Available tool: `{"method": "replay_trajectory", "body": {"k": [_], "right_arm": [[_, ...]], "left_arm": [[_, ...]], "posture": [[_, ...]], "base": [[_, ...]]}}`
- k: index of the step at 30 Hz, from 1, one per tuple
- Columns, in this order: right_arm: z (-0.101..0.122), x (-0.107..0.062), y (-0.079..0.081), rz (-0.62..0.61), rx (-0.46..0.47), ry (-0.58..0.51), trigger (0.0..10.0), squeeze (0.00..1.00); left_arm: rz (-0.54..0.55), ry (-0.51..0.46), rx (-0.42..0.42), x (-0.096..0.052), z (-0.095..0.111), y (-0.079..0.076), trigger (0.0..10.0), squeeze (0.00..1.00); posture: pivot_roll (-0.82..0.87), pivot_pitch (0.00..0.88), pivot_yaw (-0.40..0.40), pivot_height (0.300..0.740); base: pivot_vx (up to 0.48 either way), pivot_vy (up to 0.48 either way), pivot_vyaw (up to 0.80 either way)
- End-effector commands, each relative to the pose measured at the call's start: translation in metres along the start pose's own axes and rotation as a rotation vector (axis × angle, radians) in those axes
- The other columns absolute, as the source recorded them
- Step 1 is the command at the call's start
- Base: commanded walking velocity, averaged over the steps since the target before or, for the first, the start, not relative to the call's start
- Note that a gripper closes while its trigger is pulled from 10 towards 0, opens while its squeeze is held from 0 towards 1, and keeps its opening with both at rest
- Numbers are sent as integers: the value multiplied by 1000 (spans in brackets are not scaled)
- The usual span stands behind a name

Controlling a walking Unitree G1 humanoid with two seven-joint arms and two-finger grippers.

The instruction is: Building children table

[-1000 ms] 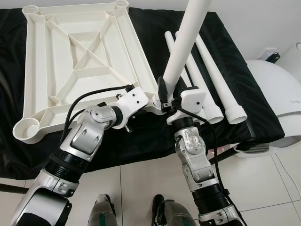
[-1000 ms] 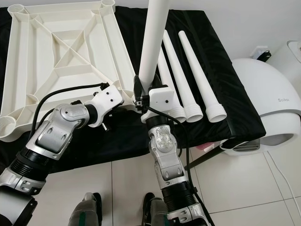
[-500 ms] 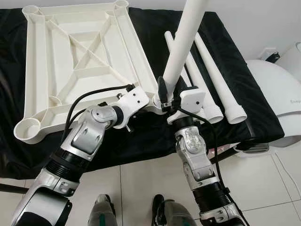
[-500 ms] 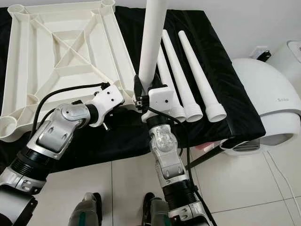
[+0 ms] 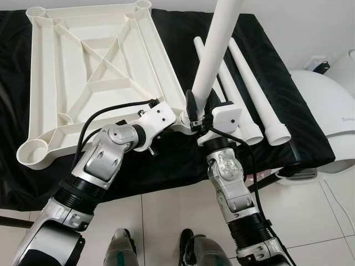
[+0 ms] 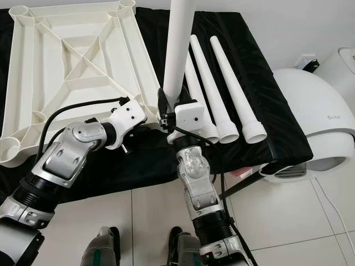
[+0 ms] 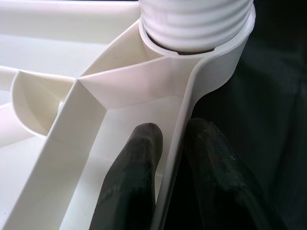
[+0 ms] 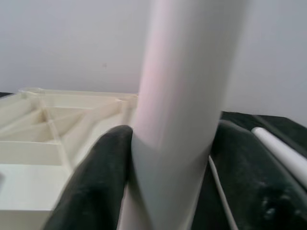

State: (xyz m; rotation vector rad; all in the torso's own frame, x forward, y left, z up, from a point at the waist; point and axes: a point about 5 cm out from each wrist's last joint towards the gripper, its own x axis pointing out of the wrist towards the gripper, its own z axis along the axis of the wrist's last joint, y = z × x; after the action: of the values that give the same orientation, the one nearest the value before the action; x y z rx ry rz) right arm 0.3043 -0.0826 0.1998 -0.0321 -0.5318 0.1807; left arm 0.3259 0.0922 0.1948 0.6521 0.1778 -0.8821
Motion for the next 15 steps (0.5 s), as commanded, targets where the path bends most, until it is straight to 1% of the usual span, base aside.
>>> {"method": "replay_trajectory", "body": {"k": [1,3,4,12,13,15], "right_arm": [[-35,-20,-29,-117,-18,197,10000,984],[-34,-20,-30,-125,-36,189,10000,1000],[-34,-20,-30,-126,-45,184,10000,0],[-33,-16,-30,-113,-49,167,10000,0],[-32,-16,-29,-111,-46,164,8863,0],[-32,-15,-29,-110,-44,163,8863,0]], "left_arm": [[44,-49,56,-8,14,9,10000,0],[44,-50,56,-7,14,9,10000,0],[43,-50,57,-7,14,9,10000,0],[45,-56,58,-6,16,9,10000,0],[45,-55,59,-7,16,9,10000,0],[46,-55,59,-7,16,9,10000,0]], "posture": [[101,214,-52,740],[100,212,-52,740],[100,211,-53,740],[102,203,-55,740],[103,202,-56,740],[104,201,-57,740]], "base": [[0,0,0],[0,0,0],[0,0,0],[0,0,0],[0,0,0],[0,0,0]]}}
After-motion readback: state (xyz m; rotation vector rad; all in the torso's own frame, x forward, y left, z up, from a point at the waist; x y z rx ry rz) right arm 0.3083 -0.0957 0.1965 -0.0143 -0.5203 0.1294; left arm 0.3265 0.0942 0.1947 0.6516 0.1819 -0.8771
